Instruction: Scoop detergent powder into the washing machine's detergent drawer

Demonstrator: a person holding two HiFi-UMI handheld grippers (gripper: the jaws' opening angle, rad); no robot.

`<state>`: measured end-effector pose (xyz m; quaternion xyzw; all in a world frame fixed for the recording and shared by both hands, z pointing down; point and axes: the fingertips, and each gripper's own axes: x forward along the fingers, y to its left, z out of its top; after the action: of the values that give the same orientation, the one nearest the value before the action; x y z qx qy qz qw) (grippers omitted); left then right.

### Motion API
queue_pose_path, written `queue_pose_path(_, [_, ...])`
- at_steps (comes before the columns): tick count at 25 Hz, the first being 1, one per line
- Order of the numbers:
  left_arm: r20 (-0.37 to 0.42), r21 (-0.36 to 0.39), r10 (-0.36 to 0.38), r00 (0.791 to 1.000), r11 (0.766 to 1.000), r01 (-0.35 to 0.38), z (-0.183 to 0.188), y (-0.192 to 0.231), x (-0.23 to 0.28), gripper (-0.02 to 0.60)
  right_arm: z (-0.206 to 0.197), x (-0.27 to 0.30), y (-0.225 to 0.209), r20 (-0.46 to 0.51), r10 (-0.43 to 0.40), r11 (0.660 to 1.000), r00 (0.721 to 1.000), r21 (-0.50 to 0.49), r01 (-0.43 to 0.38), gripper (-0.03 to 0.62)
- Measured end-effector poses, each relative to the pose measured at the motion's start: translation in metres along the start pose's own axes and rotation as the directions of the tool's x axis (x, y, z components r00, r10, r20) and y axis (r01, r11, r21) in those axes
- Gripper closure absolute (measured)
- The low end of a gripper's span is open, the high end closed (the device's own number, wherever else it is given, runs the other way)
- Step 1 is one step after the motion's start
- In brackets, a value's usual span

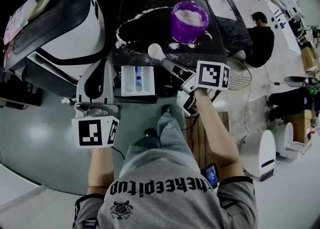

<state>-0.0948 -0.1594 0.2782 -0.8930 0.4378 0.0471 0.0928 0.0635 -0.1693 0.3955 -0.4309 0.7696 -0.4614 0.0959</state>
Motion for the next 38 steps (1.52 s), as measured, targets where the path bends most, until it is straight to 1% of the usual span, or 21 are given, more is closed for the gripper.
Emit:
queue_pose_path(7, [-0.023, -0.009, 0.028, 0.999, 1.0, -0.028, -0.007, 0.008, -0.008, 0.578, -0.019, 0.012, -0.002, -0.016, 0.024, 0.999, 1.0, 0.025, -0.023, 0.588])
queue_pose_path(13, [-0.042, -0.011, 0.053, 0.998, 0.999, -0.054, -0.011, 0.013, -0.014, 0.578, -0.039, 0.022, -0.008, -0.025, 0.053, 0.996, 0.998, 0.069, -0.051, 0.588])
queue_pose_path(16, [-0.051, -0.011, 0.068, 0.996, 0.998, -0.068, -0.018, 0.02, -0.023, 0.578, -0.055, 0.03, -0.015, -0.029, 0.038, 0.996, 0.999, 0.087, -0.036, 0.588])
queue_pose_path(20, [-0.066, -0.014, 0.081, 0.994, 0.997, -0.082, -0.024, 0.026, -0.032, 0.578, -0.072, 0.04, -0.019, -0.031, 0.047, 0.994, 0.998, 0.101, -0.044, 0.588])
queue_pose_path(27, [-0.099, -0.02, 0.103, 0.99, 0.994, -0.105, -0.038, 0.032, -0.043, 0.578, -0.098, 0.054, -0.03, -0.064, 0.019, 0.996, 0.998, 0.092, -0.014, 0.588])
queue_pose_path(35, [-0.126, -0.021, 0.135, 0.983, 0.99, -0.139, -0.049, 0.037, -0.053, 0.578, -0.122, 0.066, -0.044, -0.108, 0.002, 0.994, 0.994, 0.112, 0.01, 0.588])
queue_pose_path(38, [-0.129, -0.023, 0.144, 0.981, 0.989, -0.149, -0.051, 0.039, -0.056, 0.578, -0.127, 0.071, -0.048, -0.128, -0.013, 0.995, 0.992, 0.095, 0.025, 0.588])
